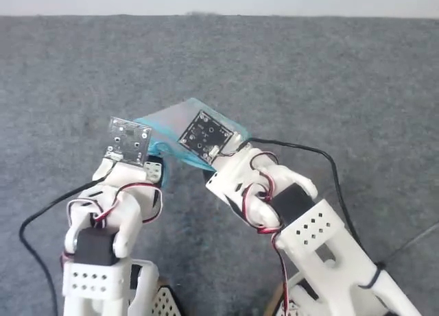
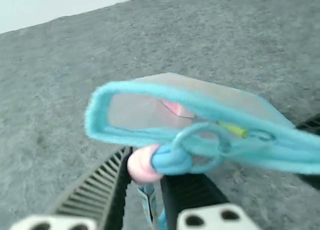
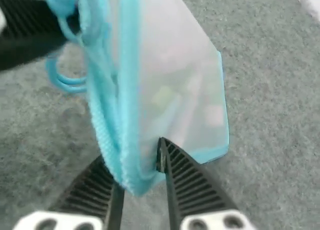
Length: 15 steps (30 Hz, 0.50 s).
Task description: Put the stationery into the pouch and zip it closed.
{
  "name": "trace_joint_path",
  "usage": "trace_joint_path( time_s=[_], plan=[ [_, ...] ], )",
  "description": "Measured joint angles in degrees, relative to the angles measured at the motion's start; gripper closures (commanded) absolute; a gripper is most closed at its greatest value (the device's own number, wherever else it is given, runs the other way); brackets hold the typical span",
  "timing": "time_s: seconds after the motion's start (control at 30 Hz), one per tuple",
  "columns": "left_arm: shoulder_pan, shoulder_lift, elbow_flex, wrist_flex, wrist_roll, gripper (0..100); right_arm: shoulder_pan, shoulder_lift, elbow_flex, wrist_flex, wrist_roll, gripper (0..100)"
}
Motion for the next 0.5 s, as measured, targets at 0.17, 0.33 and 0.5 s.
trace_joint_path(
  time_s=[0.17,0.33,0.5],
  plan=[
    [-3.16,0.0,0.0,0.0,0.0,99,4.22,0.0,0.97,0.0,1.93,99.2],
    [-5.71,0.09,0.0,-0.97,0.0,99,8.26,0.0,2.46,0.0,4.66,99.2],
    [-6.33,0.09,0.0,-1.05,0.0,99,13.36,0.0,3.69,0.0,8.18,99.2]
  ],
)
